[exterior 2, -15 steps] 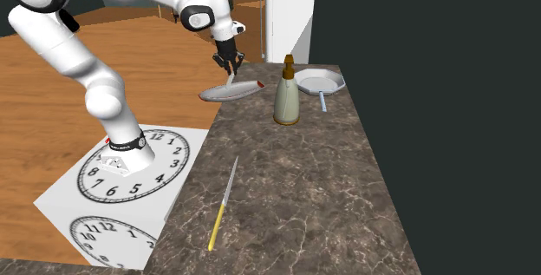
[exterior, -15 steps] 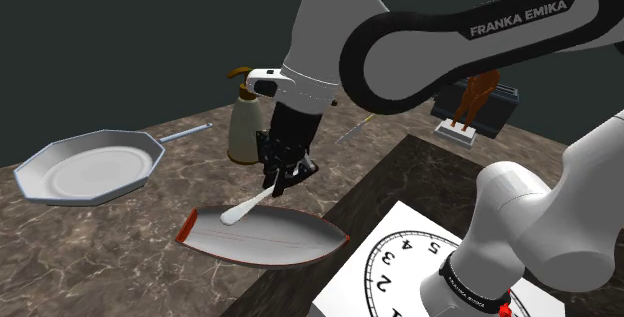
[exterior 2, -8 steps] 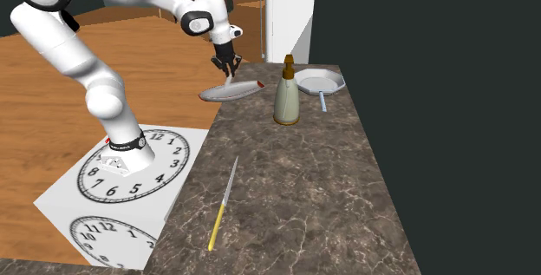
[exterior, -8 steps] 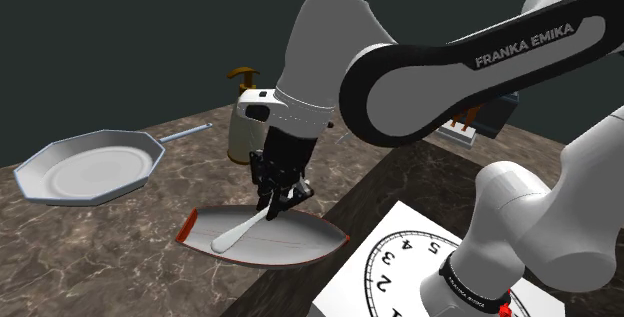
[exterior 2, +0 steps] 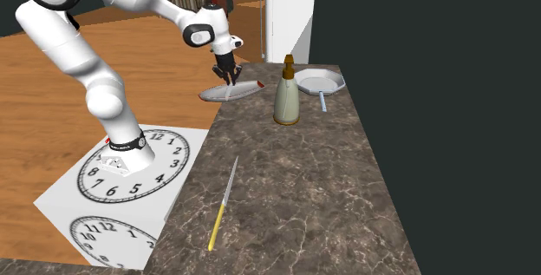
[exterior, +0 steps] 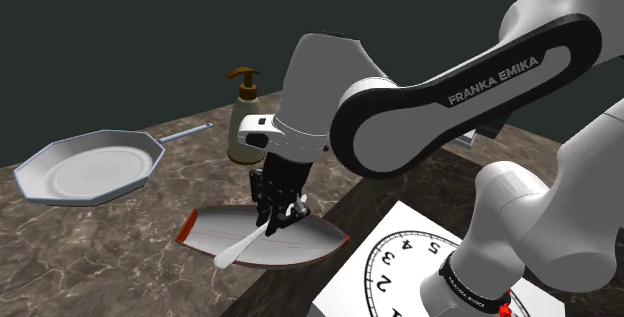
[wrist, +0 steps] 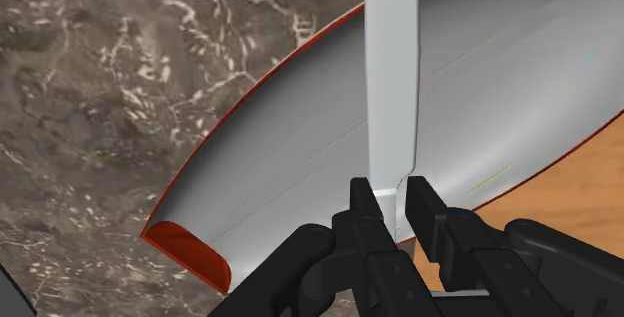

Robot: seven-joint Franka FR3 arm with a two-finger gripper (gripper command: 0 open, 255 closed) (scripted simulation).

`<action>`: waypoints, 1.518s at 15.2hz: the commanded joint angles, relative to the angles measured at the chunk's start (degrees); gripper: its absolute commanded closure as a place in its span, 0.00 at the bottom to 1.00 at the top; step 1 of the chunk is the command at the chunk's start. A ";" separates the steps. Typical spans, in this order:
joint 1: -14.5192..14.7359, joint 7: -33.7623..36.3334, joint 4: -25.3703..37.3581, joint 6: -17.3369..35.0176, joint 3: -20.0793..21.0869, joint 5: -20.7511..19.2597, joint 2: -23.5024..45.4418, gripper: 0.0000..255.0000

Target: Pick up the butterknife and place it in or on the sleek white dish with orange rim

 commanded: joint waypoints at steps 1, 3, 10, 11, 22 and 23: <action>0.11 -0.41 -0.77 2.05 0.00 0.33 1.25 1.00; 0.11 -0.41 -0.77 2.05 0.00 0.33 1.25 1.00; 0.11 -0.41 -0.76 2.03 0.00 0.33 1.25 0.00; 0.11 -0.41 -0.76 2.03 0.00 0.33 1.24 0.00; -0.59 0.20 1.86 -6.06 -0.65 -0.83 -4.16 0.00; -0.59 0.20 1.86 -6.06 -0.65 -0.83 -4.16 0.00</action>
